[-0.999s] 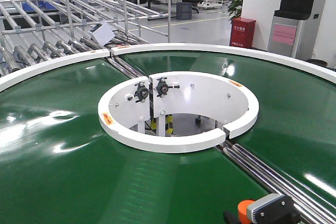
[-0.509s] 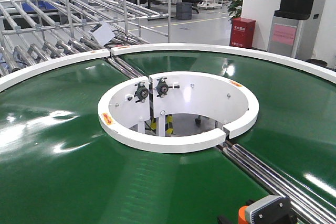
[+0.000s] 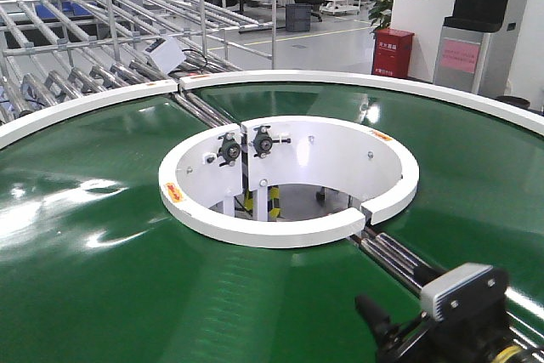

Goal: Grab orange capacitor from left shelf to right conveyor
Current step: 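Open the right gripper to release the cylinder and withdraw upward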

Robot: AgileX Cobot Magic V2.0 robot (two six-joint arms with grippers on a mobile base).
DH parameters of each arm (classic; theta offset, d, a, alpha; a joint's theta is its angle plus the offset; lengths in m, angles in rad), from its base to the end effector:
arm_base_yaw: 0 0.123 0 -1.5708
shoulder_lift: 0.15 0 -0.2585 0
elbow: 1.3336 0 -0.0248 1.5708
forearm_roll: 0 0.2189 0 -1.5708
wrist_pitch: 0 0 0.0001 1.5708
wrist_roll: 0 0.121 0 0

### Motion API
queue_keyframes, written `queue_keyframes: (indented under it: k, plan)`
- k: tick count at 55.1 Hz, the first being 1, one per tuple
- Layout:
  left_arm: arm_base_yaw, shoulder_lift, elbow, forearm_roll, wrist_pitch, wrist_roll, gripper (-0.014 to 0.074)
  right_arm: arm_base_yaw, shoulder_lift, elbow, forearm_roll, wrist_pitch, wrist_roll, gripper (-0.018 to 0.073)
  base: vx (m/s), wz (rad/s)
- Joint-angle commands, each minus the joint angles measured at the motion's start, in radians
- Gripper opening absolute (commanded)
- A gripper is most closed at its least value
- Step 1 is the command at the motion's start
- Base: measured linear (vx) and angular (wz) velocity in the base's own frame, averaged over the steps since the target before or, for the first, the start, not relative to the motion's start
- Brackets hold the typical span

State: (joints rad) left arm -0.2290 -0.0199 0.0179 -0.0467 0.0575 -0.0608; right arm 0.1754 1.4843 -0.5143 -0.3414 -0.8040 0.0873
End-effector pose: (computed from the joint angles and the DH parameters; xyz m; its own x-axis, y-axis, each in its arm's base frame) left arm 0.0783 -0.0186 0.2045 0.0061 -0.1115 -0.9937 0.2316 0.9669 -0.1071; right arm 0.2817 0.0795 0.2148 -0.0430 -0.1592 -0.9863 -0.4169 0.9000 -0.1271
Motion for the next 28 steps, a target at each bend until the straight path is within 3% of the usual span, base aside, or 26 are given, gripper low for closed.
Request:
queue_keyframes:
  k: [1,7,13,15,23,28]
  plan:
    - [-0.008,-0.004,-0.03,-0.005,-0.081,-0.006,-0.0006,-0.007,-0.182,-0.019,-0.015,0.049,0.077,0.0526,0.0,0.0]
    - [-0.008,-0.004,-0.03,-0.005,-0.081,-0.006,-0.0006,-0.007,-0.397,-0.019,-0.05,0.266,0.185,0.0335,0.0,0.0]
    - [-0.008,-0.004,-0.03,-0.005,-0.081,-0.006,-0.0006,-0.007,-0.611,-0.019,-0.124,0.54,0.271,0.0038,0.0,0.0]
    - [-0.008,-0.004,-0.03,-0.005,-0.081,-0.006,-0.0006,-0.007,-0.665,-0.018,-0.129,0.611,0.292,-0.0015,0.0,0.0]
    - [-0.008,-0.004,-0.03,-0.005,-0.081,-0.006,-0.0006,-0.004,-0.831,-0.017,-0.127,0.897,0.306,-0.0012,0.0,0.0]
    - [-0.008,-0.004,-0.03,-0.005,-0.081,-0.006,-0.0006,-0.004,-0.899,-0.017,-0.127,0.996,0.306,-0.0012,0.0,0.0]
